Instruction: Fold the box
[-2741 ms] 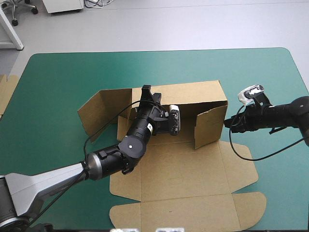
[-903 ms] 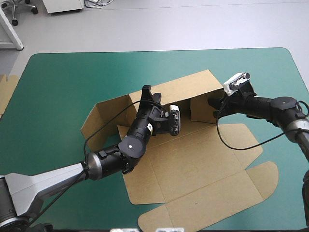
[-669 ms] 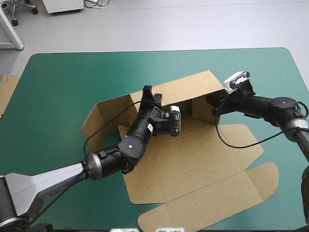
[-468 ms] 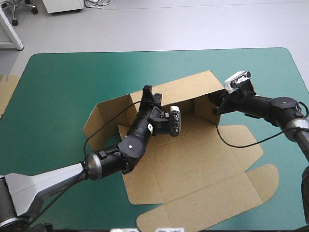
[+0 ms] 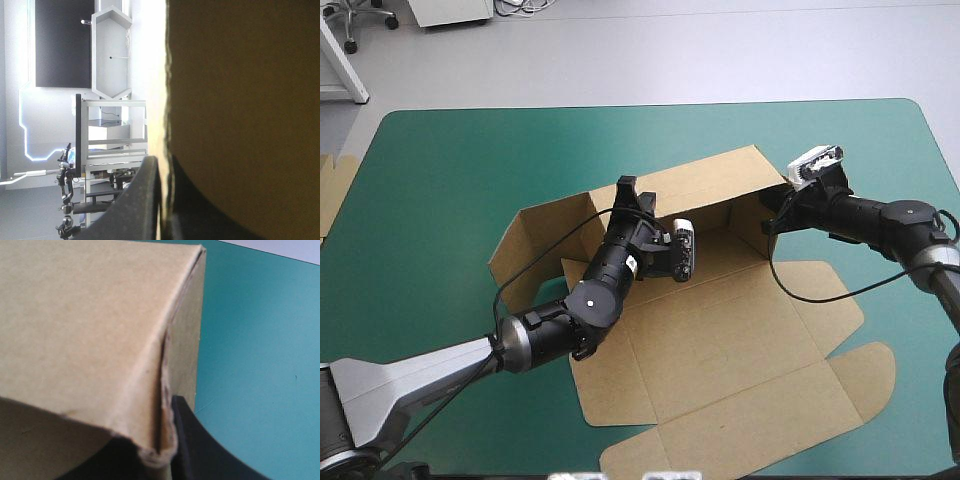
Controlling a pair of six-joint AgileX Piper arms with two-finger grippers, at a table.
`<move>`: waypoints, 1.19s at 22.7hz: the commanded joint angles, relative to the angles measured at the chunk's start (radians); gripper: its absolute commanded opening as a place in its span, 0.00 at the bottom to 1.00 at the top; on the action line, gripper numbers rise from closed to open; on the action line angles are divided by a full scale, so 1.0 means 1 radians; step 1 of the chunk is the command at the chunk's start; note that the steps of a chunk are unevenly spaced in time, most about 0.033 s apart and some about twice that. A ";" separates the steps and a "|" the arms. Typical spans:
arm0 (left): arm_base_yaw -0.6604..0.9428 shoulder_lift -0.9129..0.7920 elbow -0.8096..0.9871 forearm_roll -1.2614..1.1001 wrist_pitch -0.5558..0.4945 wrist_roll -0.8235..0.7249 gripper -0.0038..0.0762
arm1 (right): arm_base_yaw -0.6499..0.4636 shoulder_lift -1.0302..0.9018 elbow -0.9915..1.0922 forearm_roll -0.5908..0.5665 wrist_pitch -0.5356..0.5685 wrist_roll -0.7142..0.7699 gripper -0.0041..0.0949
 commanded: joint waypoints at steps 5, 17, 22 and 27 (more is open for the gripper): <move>-0.006 -0.036 -0.033 0.054 -0.010 -0.005 0.11 | 0.032 -0.034 -0.027 -0.089 0.098 0.100 0.03; -0.037 -0.103 -0.068 0.017 -0.162 -0.016 0.46 | 0.061 -0.039 -0.027 -0.103 0.010 0.205 0.04; -0.058 -0.191 -0.068 -0.154 -0.372 -0.016 0.45 | 0.061 -0.039 -0.027 -0.125 0.006 0.254 0.03; -0.051 -0.236 -0.072 -0.312 -0.414 -0.016 0.45 | 0.061 -0.039 -0.027 -0.139 0.003 0.299 0.03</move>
